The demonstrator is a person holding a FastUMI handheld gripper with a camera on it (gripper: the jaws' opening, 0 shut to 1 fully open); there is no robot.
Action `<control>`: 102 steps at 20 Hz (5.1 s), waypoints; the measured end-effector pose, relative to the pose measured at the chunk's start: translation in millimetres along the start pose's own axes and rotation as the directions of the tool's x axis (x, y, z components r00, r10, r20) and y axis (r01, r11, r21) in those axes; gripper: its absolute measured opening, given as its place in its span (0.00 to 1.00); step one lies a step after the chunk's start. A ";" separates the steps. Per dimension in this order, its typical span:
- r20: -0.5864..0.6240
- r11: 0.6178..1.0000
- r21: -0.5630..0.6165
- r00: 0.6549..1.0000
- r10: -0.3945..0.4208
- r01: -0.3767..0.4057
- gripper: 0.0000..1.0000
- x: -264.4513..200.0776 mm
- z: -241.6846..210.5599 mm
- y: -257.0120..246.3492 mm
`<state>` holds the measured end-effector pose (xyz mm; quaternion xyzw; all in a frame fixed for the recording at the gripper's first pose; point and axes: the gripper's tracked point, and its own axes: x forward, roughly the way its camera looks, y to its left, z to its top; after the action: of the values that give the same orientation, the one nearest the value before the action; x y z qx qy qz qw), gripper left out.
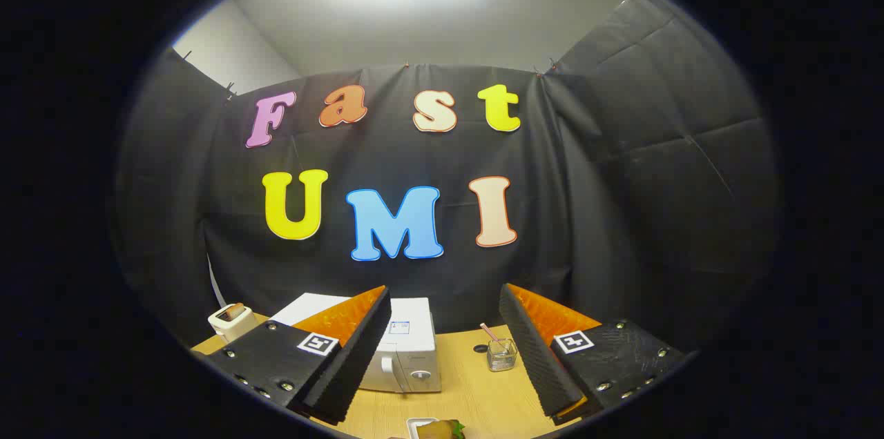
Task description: Open the microwave, put the food inside, and close the microwave door.
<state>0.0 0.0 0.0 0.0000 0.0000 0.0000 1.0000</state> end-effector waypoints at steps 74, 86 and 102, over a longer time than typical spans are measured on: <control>-0.145 0.987 -0.130 0.987 0.072 -0.091 0.08 102.8 -334.6 127.6; -0.326 0.887 -0.065 0.850 0.414 -0.457 0.48 -42.8 -318.2 192.0; -0.461 0.727 -0.017 0.651 0.603 -0.686 0.48 -167.4 -315.8 321.1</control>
<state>-167.4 321.1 -315.8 -0.0954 0.2173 0.3567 0.9036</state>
